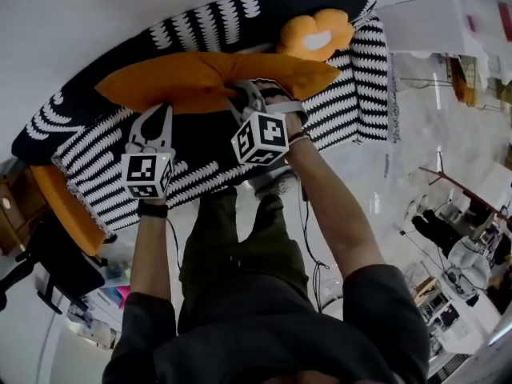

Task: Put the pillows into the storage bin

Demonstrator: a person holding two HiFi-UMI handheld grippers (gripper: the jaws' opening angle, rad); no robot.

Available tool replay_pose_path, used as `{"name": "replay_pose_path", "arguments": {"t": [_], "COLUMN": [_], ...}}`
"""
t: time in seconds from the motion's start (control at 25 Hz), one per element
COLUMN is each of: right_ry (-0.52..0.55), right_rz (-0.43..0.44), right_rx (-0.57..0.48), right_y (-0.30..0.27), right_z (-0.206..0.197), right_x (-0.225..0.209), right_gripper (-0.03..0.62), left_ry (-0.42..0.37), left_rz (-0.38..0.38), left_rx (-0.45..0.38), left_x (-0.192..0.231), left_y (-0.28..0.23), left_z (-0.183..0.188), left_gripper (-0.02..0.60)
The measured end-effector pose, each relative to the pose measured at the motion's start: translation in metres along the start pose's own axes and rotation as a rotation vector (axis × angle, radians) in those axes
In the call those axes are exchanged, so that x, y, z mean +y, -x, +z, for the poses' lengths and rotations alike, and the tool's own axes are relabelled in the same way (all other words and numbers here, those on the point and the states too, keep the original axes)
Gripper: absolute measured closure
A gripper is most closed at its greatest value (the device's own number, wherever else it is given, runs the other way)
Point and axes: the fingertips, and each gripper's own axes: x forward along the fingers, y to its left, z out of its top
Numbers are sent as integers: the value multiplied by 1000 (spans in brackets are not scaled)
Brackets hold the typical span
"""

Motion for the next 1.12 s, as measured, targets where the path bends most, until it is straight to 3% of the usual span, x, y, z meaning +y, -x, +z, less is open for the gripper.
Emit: {"name": "replay_pose_path", "arguments": {"t": [0.32, 0.6, 0.84, 1.12], "right_ry": [-175, -353, -554, -850], "right_rz": [-148, -291, -413, -582], "right_rx": [87, 230, 319, 447], "right_y": [141, 263, 371, 463], "right_z": [-145, -283, -386, -516], "right_x": [-18, 15, 68, 178], "right_gripper": [562, 562, 562, 562], "left_ry": [-125, -244, -342, -479], "left_rz": [-188, -423, -608, -852], "left_rx": [-18, -20, 12, 88], "left_x": [-181, -359, -512, -683], "left_y": [-49, -86, -93, -101], "left_z": [52, 69, 60, -7], "left_gripper": [577, 578, 578, 577]}}
